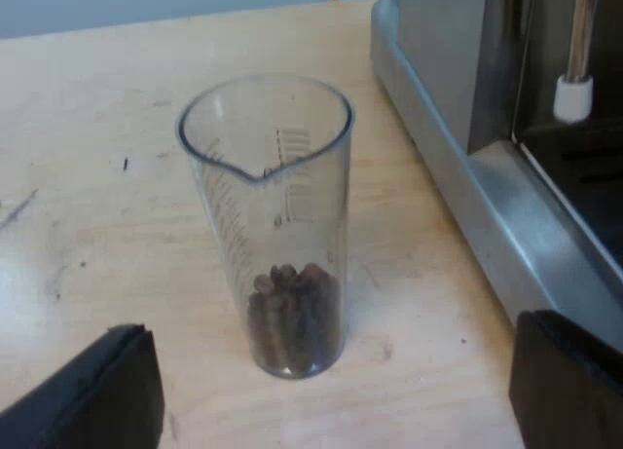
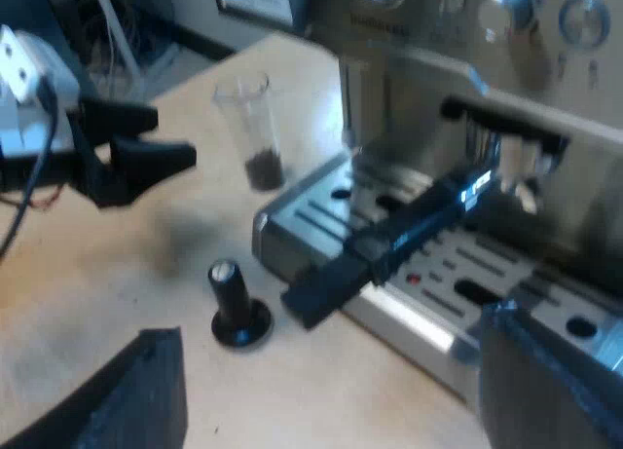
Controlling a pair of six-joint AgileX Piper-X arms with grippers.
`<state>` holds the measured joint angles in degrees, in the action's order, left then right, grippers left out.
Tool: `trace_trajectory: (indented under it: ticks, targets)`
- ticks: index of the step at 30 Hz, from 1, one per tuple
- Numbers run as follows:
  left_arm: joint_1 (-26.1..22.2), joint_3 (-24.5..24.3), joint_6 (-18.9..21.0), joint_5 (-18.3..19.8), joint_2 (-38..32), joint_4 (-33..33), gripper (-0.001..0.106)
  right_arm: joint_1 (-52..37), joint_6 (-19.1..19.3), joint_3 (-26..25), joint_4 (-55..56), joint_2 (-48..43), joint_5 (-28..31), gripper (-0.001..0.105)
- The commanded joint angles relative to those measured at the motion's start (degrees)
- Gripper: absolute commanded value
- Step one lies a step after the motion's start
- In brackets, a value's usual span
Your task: Pour the beans into the coffee machine
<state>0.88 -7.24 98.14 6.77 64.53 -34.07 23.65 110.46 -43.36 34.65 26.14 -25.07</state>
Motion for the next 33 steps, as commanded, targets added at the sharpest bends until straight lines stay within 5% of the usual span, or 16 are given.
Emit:
trace_trajectory:
  ticks: [1, 16, 33]
  targets:
    - [0.27, -0.06, 0.62, -1.1, 2.67, -2.6, 0.092, 0.04, 0.82, -0.3, -2.8, -0.04, -0.48, 0.064]
    - [0.27, -1.18, 0.62, -0.36, 20.14, -20.49, 0.098, 0.04, 0.82, -0.3, -3.15, -0.04, -0.48, 0.064]
    - [0.27, -5.16, 0.62, -0.48, 23.8, -20.46, 0.097, 0.04, 0.82, -0.3, -3.15, -0.04, -0.48, 0.064]
